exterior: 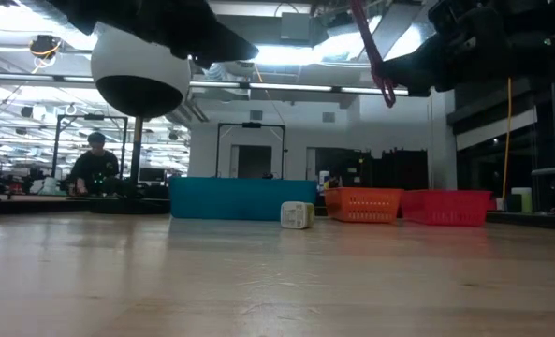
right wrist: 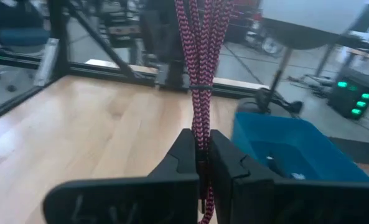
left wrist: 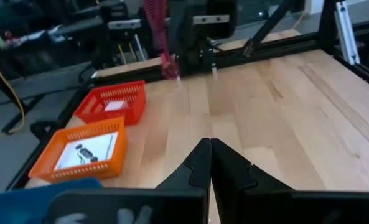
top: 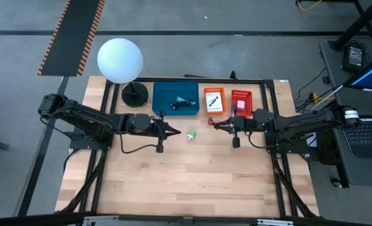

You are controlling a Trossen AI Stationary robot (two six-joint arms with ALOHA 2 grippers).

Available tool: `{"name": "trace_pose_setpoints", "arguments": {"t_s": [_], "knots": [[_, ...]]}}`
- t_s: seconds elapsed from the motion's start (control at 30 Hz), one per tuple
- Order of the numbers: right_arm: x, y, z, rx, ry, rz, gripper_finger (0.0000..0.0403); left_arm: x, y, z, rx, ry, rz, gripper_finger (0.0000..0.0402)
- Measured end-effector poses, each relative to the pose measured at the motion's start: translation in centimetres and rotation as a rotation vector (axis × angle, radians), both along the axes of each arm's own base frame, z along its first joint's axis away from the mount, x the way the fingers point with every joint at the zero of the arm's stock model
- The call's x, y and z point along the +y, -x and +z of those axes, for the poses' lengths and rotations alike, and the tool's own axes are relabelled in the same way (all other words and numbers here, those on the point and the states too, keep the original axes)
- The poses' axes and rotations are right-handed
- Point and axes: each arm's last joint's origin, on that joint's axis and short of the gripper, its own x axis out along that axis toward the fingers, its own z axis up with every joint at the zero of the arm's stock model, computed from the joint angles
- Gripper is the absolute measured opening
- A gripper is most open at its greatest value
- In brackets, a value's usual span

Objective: Pick and place items into bin
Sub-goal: Put the pink charger cable into the blue bin

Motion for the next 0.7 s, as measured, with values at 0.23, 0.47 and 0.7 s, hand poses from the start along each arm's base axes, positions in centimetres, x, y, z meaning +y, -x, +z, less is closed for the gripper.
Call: {"name": "trace_pose_setpoints", "arguments": {"t_s": [0.23, 0.47, 0.7], "knots": [[0.2, 0.0, 0.1, -0.012, -0.006, 0.072, 0.0002, 0.7, -1.5, -0.9, -0.054, 0.043, 0.040, 0.0003], [0.2, 0.0, 0.3, -0.024, -0.005, 0.072, 0.0003, 1.5, -2.9, -1.4, -0.159, 0.084, 0.075, 0.0003], [0.2, 0.0, 0.6, -0.053, 0.000, 0.072, 0.0004, 1.9, -3.0, -0.8, -0.227, 0.125, 0.092, 0.0020]]}}
